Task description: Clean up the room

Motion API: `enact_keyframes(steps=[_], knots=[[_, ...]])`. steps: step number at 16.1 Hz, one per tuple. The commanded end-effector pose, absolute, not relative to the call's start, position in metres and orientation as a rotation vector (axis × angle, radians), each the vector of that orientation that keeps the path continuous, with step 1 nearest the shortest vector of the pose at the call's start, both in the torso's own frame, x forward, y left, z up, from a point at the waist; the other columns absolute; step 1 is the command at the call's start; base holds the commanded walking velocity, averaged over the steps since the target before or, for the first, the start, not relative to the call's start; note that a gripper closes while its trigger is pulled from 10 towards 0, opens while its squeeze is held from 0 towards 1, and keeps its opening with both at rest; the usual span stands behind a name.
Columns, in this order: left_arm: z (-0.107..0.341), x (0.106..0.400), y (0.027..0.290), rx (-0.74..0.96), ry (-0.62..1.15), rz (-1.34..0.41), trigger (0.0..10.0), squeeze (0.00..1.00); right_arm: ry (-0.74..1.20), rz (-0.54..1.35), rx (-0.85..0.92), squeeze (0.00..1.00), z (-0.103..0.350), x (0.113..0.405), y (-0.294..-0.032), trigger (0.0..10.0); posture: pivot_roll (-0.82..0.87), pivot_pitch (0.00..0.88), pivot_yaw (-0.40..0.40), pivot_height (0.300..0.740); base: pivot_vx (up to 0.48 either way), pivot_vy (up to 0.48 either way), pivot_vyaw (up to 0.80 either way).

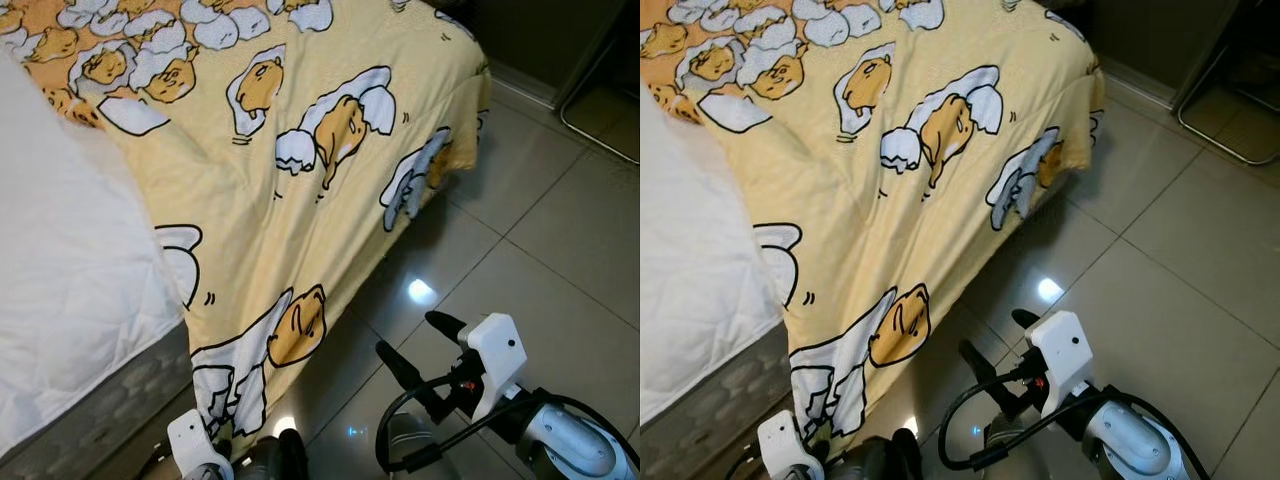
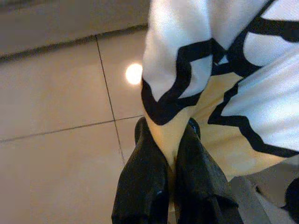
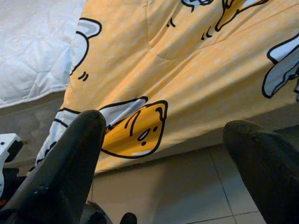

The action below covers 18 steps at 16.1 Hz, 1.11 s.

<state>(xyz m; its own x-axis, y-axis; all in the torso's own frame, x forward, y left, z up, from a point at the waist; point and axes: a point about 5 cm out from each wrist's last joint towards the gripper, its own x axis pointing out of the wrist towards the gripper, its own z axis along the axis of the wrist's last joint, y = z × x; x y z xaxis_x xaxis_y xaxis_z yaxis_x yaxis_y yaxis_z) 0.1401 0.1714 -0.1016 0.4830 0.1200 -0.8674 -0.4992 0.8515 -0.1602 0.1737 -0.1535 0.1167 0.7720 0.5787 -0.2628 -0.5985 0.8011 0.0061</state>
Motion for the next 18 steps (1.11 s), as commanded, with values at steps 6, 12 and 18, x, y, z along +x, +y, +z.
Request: enact_keyframes(steps=[6, 12, 18], knots=[[-0.097, 0.146, 0.165, -0.515, 0.873, 0.285, 10.0, 0.0, 0.264, 0.66, -0.061, 0.0, 0.118, 0.172, -0.152, 10.0, -0.32, 0.263, 0.104, 0.74, 0.0, 0.0, 0.0], [-0.088, 0.156, 0.153, -0.154, 0.819, -0.183, 10.0, 0.0, 0.273, 0.665, -0.063, 0.0, 0.115, 0.172, -0.152, 10.0, -0.32, 0.261, 0.107, 0.74, 0.0, 0.0, 0.0], [-0.081, 0.158, 0.111, 0.263, 0.724, -0.719, 10.0, 0.0, 0.281, 0.673, -0.07, 0.0, 0.114, 0.172, -0.154, 10.0, -0.33, 0.258, 0.101, 0.74, 0.0, 0.0, 0.0]])
